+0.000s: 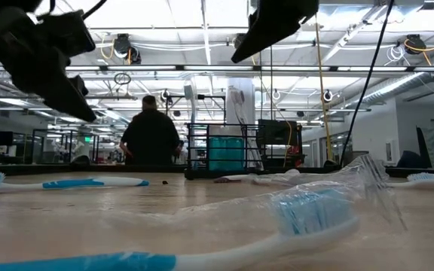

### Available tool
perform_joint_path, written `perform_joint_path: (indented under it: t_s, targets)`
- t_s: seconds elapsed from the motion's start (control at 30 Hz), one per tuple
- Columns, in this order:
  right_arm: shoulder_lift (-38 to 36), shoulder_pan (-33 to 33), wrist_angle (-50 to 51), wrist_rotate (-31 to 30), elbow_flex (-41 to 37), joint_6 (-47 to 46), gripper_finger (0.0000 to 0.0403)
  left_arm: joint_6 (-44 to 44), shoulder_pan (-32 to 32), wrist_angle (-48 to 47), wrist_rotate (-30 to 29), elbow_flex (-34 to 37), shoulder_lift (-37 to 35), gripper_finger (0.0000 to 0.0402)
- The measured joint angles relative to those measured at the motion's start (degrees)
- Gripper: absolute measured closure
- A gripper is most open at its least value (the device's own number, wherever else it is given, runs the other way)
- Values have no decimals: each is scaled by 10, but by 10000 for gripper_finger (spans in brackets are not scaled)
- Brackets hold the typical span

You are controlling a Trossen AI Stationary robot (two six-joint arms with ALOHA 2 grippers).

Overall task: Pick & Place toothbrushing station
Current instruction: Put the blue toothbrush into the black organizer

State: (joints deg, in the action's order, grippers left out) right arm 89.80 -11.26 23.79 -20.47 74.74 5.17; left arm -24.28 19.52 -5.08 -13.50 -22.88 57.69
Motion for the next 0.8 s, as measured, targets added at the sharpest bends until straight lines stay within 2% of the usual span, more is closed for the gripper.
perform_joint_path:
  t_s: [0.13,0.2,0.37,0.5,0.8]
  targets:
    - [0,-14,17,-15,0,-6,142,-40,35,-68,15,-51,37,259]
    - [0,-22,23,-23,0,-13,142,-59,49,-72,35,-72,63,259]
    - [0,-46,42,-36,0,-30,142,-114,64,-126,79,-124,170,259]
    - [0,-65,69,-50,0,-50,142,-140,71,-198,79,-167,233,259]
    - [0,-111,117,-70,0,-97,142,-205,91,-306,121,-192,248,259]
